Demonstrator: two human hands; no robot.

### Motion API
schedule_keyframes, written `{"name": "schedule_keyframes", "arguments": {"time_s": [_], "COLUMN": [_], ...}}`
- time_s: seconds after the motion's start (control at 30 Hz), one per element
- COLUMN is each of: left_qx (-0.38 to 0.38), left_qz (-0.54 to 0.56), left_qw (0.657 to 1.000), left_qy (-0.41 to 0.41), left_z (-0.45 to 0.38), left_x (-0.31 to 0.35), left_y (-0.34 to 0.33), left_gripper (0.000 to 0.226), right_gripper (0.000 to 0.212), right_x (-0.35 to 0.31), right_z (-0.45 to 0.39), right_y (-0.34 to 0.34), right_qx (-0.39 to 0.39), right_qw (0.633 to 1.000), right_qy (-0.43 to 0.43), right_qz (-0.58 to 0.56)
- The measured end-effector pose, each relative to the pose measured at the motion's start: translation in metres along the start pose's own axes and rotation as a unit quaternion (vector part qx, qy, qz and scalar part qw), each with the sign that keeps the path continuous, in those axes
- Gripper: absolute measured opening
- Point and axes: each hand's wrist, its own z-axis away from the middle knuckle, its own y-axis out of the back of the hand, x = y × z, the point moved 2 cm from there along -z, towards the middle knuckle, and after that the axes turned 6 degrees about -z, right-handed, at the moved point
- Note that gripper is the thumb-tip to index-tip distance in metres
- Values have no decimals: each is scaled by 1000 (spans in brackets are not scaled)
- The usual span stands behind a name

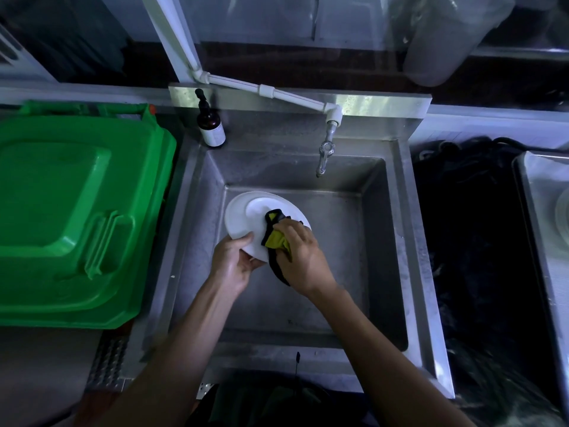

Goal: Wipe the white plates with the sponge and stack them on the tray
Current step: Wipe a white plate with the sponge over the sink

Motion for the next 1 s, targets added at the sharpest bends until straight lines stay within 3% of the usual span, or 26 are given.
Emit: {"name": "schedule_keyframes", "arguments": {"time_s": [0.5, 0.8, 1.0], "left_qx": [-55, -99, -113], "left_qz": [45, 8, -45], "left_qw": [997, 995, 993], "left_qy": [-6, -11, -1], "left_z": [0, 4, 11], "left_x": [-10, -24, -30], "left_y": [-6, -8, -12], "left_gripper": [35, 37, 50], "right_gripper": [52, 50, 51], "right_x": [31, 68, 88], "right_z": [16, 11, 5], "right_y": [14, 52, 75], "right_qx": [23, 25, 11], "right_qw": [999, 994, 990], "right_qy": [-34, -94, -129], "right_qz": [-7, -52, -63]}}
